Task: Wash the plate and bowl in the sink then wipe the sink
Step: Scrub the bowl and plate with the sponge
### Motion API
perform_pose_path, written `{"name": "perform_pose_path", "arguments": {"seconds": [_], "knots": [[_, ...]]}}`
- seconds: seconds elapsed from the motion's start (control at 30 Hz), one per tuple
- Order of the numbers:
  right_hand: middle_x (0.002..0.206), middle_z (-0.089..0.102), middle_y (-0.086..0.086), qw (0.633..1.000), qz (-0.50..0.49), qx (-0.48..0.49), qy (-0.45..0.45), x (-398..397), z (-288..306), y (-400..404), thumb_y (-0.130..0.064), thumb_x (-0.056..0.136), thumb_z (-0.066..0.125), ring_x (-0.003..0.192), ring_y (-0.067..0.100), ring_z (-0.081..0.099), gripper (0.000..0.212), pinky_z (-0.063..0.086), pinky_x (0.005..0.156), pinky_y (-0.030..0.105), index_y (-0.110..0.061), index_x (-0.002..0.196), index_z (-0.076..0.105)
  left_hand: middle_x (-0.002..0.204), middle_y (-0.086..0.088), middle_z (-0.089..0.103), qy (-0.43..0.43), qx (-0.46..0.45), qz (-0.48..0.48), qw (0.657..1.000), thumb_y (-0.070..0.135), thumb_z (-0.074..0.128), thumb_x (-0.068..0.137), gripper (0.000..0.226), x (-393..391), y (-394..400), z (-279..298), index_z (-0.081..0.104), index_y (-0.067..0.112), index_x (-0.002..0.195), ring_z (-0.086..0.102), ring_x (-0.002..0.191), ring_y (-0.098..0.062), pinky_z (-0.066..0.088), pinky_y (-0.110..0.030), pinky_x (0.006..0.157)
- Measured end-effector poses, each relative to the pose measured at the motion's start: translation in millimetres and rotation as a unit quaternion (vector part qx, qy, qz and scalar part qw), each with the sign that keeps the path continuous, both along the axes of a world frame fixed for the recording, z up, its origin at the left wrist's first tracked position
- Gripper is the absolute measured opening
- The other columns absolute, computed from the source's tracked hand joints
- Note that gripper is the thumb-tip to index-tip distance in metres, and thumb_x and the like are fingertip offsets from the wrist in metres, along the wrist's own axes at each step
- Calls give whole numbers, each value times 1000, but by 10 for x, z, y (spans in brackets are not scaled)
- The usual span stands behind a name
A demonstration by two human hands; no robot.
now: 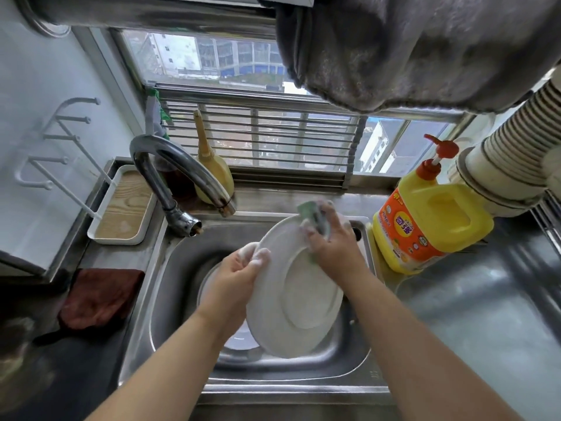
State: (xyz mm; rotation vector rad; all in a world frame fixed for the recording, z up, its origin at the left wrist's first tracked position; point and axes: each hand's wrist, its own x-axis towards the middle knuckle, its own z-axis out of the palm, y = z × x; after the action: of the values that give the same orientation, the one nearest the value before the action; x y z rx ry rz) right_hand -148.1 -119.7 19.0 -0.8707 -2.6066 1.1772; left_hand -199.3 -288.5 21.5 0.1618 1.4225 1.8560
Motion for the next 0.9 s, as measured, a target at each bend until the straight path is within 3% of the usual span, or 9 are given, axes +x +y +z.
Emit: {"name": "perform_pose_path", "arguments": {"seconds": [0.07, 0.17, 0.23, 0.33, 0.5, 0.57, 0.67, 0.73, 0.9], "knots": [[147, 29, 11, 1000, -23, -13, -8, 28, -51, -60, -47, 94, 44, 128, 31, 38, 50, 35, 104, 45, -43, 140, 27, 76, -10, 62, 0, -13, 14, 1000, 14, 48, 97, 18, 30, 3, -7, 64, 7, 90, 57, 63, -17, 48, -24, 56], [148, 30, 5, 984, 124, 120, 43, 75, -18, -500, -53, 84, 43, 132, 25, 29, 53, 26, 109, 40, -52, 135, 27, 84, -12, 68, -12, 11, 30, 999, 5, 46, 95, 19, 65, 0, -15, 64, 3, 99, 64, 70, -18, 53, -28, 62], [149, 30, 2, 988, 127, 79, 30, 49, -100, -463, -55, 83, 44, 134, 23, 27, 55, 23, 112, 39, -56, 135, 25, 85, -15, 66, -9, 2, 32, 999, 7, 51, 94, 15, 69, -46, -16, 63, 2, 99, 62, 71, -21, 52, -26, 61], [150, 26, 3, 995, -16, -96, -4, -42, -209, -118, -53, 87, 45, 134, 29, 31, 53, 31, 110, 48, -56, 137, 25, 79, -14, 58, 12, -40, 35, 999, 17, 51, 97, 19, 75, -84, -30, 62, 2, 93, 52, 68, -21, 45, -24, 56], [148, 28, 6, 990, 139, 32, 17, 3, 44, -555, -49, 89, 47, 136, 24, 24, 51, 25, 112, 39, -52, 136, 28, 83, -11, 68, 13, -13, 43, 999, 8, 45, 98, 19, 56, -49, 7, 64, 5, 97, 63, 72, -18, 53, -25, 63], [142, 36, 3, 993, 108, 15, 36, -65, 14, -434, -47, 89, 48, 129, 23, 35, 49, 30, 108, 37, -48, 136, 32, 78, -10, 66, 10, -14, 57, 998, 10, 47, 97, 21, 52, -73, 30, 66, 9, 90, 61, 67, -17, 51, -24, 58], [118, 52, -5, 987, -52, -146, 47, -65, -86, -57, -32, 96, 46, 111, 21, 50, 35, 42, 89, 35, -37, 130, 42, 76, -12, 52, 10, -13, 93, 996, 20, 53, 96, 21, 43, -118, 54, 58, 7, 80, 47, 67, -21, 42, -27, 57], [107, 57, 2, 939, -165, -295, 66, 95, -194, 21, -25, 97, 46, 97, 22, 56, 31, 47, 81, 34, -33, 127, 42, 84, -12, 47, 0, 21, 119, 993, 25, 55, 91, 24, 38, -127, 76, 51, 2, 86, 41, 74, -25, 40, -31, 64], [114, 61, 5, 820, -272, -495, 94, 395, -575, -261, -27, 94, 53, 100, 26, 61, 39, 47, 95, 52, -38, 129, 39, 85, -7, 60, -11, 42, 140, 989, 19, 48, 96, 11, 63, -95, 76, 55, 14, 89, 54, 80, -19, 49, -33, 70]]}}
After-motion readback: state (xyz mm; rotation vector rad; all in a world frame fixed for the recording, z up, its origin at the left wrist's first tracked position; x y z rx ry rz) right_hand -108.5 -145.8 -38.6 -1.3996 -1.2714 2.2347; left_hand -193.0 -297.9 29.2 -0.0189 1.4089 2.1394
